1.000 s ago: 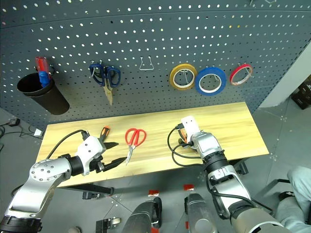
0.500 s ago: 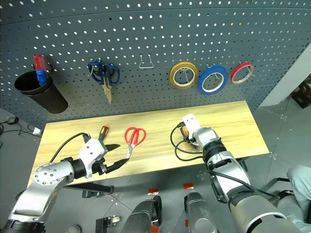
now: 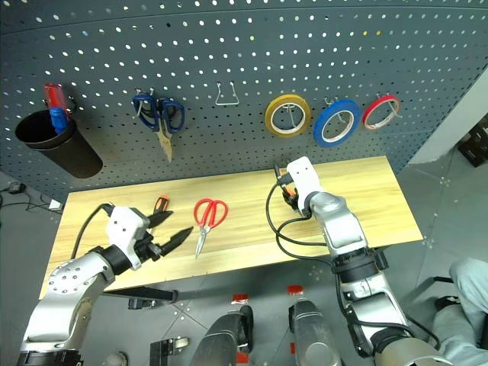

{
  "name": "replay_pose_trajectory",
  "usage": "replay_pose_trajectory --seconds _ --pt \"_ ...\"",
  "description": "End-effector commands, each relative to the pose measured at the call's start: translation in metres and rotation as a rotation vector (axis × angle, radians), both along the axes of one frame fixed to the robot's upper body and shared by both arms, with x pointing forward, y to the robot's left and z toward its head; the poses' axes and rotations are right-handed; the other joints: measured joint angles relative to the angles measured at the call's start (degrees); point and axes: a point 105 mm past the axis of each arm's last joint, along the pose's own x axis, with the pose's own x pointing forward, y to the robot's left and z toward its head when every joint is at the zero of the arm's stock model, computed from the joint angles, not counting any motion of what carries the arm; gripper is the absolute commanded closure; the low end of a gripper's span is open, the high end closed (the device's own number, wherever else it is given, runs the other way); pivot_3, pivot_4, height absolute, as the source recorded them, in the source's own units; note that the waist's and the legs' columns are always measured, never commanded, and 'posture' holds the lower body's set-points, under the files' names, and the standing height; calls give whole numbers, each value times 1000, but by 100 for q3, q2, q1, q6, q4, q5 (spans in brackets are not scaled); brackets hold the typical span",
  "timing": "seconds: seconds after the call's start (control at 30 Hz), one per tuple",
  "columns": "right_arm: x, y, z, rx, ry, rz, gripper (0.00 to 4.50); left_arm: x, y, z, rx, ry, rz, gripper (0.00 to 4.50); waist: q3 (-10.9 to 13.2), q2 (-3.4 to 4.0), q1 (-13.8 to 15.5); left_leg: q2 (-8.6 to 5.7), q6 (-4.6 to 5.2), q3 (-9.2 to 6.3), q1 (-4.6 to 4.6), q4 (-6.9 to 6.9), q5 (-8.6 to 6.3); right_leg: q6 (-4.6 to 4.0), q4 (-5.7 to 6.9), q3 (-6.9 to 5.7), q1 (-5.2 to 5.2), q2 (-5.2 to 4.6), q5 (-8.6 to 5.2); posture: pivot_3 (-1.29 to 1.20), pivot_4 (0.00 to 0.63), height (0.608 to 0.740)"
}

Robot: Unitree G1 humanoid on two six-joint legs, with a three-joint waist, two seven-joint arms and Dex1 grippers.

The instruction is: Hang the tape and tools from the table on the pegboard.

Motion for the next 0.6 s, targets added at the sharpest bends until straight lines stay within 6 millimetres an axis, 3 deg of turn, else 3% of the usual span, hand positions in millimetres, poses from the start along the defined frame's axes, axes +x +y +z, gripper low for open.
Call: replay_pose_trajectory --seconds 0.03,0.17,0.33,0.43,0.6 --pt "-36 32 75 145 -296 101 1948 -2 4 23 -55 -63 48 1103 -3 -3 -4 0 -2 0 1 1 1 0 5 1 -1 0 0 -210 223 740" --pt "-43 48 121 224 -485 136 1948 1 9 38 -81 -101 110 1103 -17 -23 23 -2 -16 -5 10 8 10 3 23 -2 2 0 3 -202 221 740" --pt "-30 77 190 286 -781 153 1948 12 17 54 -90 -126 189 1103 -24 -35 24 -3 -29 -9 12 11 37 -8 21 -5 -1 2 37 -176 216 740" --pt "-18 91 208 297 -861 155 1948 17 12 59 -80 -113 190 1103 -34 -48 24 1 -42 -13 15 3 53 -14 24 -9 -2 9 46 -163 218 740" --pt "-7 103 222 315 -936 149 1948 24 5 65 -98 -84 198 1103 -38 -57 41 3 -58 -11 14 -1 63 -15 18 -6 -2 11 46 -147 226 740"
